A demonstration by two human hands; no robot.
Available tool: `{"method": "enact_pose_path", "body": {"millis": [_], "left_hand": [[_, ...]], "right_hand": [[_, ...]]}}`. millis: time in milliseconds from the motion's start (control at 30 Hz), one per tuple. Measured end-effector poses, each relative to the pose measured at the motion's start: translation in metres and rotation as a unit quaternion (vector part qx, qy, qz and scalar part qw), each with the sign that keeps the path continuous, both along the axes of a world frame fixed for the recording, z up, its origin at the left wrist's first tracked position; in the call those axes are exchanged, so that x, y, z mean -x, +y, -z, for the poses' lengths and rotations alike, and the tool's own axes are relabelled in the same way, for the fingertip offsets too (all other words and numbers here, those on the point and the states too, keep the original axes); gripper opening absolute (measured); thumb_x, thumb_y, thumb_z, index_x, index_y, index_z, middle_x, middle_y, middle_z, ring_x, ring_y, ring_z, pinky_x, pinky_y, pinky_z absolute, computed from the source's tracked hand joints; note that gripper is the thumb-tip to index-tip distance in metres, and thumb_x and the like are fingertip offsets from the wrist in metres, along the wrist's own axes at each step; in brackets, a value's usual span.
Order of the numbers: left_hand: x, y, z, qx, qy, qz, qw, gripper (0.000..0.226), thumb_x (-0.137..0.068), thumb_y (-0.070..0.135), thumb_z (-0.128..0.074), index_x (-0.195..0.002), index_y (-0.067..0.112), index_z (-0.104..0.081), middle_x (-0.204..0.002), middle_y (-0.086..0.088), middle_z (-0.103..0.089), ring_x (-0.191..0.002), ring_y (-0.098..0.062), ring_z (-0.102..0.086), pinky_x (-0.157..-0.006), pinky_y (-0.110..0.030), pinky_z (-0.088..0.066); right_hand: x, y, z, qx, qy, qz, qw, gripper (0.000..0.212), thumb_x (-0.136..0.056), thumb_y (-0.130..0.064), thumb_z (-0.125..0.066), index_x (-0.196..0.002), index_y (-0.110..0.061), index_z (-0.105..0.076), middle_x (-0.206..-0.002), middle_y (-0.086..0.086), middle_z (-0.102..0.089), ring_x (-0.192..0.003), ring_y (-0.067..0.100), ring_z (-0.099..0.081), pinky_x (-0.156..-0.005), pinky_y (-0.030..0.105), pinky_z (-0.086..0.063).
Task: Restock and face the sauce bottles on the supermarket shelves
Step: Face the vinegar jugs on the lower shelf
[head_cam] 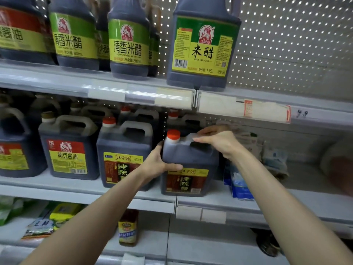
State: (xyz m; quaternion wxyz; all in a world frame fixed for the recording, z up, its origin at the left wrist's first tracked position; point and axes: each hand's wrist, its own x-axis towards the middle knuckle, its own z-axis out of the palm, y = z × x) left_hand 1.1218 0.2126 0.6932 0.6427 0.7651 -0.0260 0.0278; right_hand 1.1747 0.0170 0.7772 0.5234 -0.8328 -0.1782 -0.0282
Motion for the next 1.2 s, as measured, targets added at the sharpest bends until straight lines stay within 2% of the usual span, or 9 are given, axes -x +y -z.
{"method": "enact_pose_path", "body": {"millis": [100, 300, 400, 500, 633, 800, 900, 1033, 1200], "left_hand": [[-0.004, 0.000, 0.003, 0.007, 0.005, -0.011, 1.000, 0.069, -0.077, 0.011, -0.076, -0.136, 0.013, -0.040, -0.119, -0.003, -0.062, -0.099, -0.010, -0.061, -0.072, -0.017, -0.050], [-0.005, -0.002, 0.020, 0.011, -0.001, -0.015, 1.000, 0.045, -0.089, 0.020, -0.066, -0.127, 0.016, -0.043, -0.115, 0.001, -0.062, -0.092, 0.001, -0.059, -0.066, -0.011, -0.052], [-0.002, -0.001, 0.030, 0.026, -0.008, -0.006, 1.000, 0.075, -0.083, 0.037, -0.069, -0.144, 0.014, -0.031, -0.131, -0.001, -0.057, -0.111, -0.009, -0.059, -0.087, -0.022, -0.054], [0.000, 0.000, 0.039, 0.027, -0.006, 0.005, 1.000, 0.098, -0.067, 0.055, -0.076, -0.147, 0.026, -0.028, -0.137, 0.001, -0.054, -0.121, -0.013, -0.055, -0.100, -0.037, -0.049], [-0.001, -0.004, 0.062, 0.017, -0.022, 0.005, 1.000, 0.080, -0.078, 0.031, -0.073, -0.144, 0.027, -0.029, -0.123, 0.010, -0.061, -0.109, -0.002, -0.060, -0.083, -0.017, -0.052], [-0.007, -0.003, 0.086, -0.001, -0.040, -0.003, 0.999, 0.082, -0.076, 0.033, -0.074, -0.144, 0.027, -0.029, -0.123, 0.011, -0.059, -0.112, -0.004, -0.059, -0.088, -0.018, -0.050], [-0.010, -0.006, 0.097, 0.004, -0.061, -0.010, 0.998, 0.073, -0.081, 0.025, -0.073, -0.141, 0.026, -0.031, -0.121, 0.012, -0.060, -0.104, 0.005, -0.060, -0.082, -0.011, -0.050], [-0.012, -0.007, 0.107, 0.019, -0.071, -0.024, 0.997, 0.074, -0.080, 0.029, -0.072, -0.142, 0.024, -0.034, -0.122, 0.010, -0.060, -0.108, 0.000, -0.059, -0.085, -0.014, -0.050], [-0.012, -0.009, 0.108, 0.035, -0.073, -0.023, 0.996, 0.069, -0.085, 0.023, -0.068, -0.143, 0.025, -0.032, -0.124, 0.008, -0.059, -0.109, -0.002, -0.058, -0.082, -0.011, -0.050]], "right_hand": [[-0.009, 0.007, 0.012, -0.039, -0.004, 0.039, 0.998, 0.026, -0.076, -0.022, -0.081, -0.099, -0.016, -0.071, -0.096, 0.002, -0.070, -0.088, 0.014, -0.066, -0.072, 0.017, -0.053], [-0.003, 0.011, 0.028, -0.079, -0.023, 0.039, 0.996, 0.030, -0.088, -0.020, -0.068, -0.118, -0.019, -0.063, -0.109, -0.008, -0.059, -0.095, 0.001, -0.057, -0.067, 0.001, -0.041], [0.005, 0.008, 0.040, -0.131, -0.025, 0.062, 0.989, 0.050, -0.090, -0.023, -0.066, -0.137, -0.022, -0.048, -0.119, -0.012, -0.047, -0.111, 0.005, -0.044, -0.072, 0.002, -0.038], [0.007, 0.002, 0.068, -0.136, 0.004, 0.078, 0.988, 0.072, -0.084, -0.036, -0.071, -0.146, -0.022, -0.036, -0.126, -0.007, -0.052, -0.114, 0.009, -0.049, -0.089, 0.018, -0.041], [0.013, -0.002, 0.117, -0.147, 0.104, 0.077, 0.981, 0.083, -0.069, -0.054, -0.075, -0.137, -0.023, -0.040, -0.129, -0.007, -0.055, -0.115, 0.012, -0.054, -0.098, 0.032, -0.044], [0.013, 0.001, 0.157, -0.179, 0.118, 0.052, 0.975, 0.060, -0.074, -0.048, -0.064, -0.128, -0.027, -0.047, -0.113, -0.006, -0.064, -0.094, 0.004, -0.060, -0.071, 0.019, -0.047], [0.011, 0.002, 0.166, -0.185, 0.103, 0.048, 0.976, 0.061, -0.070, -0.053, -0.061, -0.125, -0.029, -0.048, -0.109, -0.008, -0.064, -0.095, 0.003, -0.060, -0.073, 0.019, -0.047], [0.009, 0.003, 0.169, -0.189, 0.095, 0.043, 0.976, 0.041, -0.080, -0.046, -0.060, -0.117, -0.033, -0.049, -0.100, -0.015, -0.063, -0.092, 0.000, -0.060, -0.069, 0.015, -0.046], [0.008, 0.005, 0.169, -0.174, 0.091, 0.052, 0.979, 0.058, -0.071, -0.057, -0.058, -0.123, -0.032, -0.048, -0.104, -0.014, -0.063, -0.099, 0.007, -0.061, -0.075, 0.020, -0.048]]}}
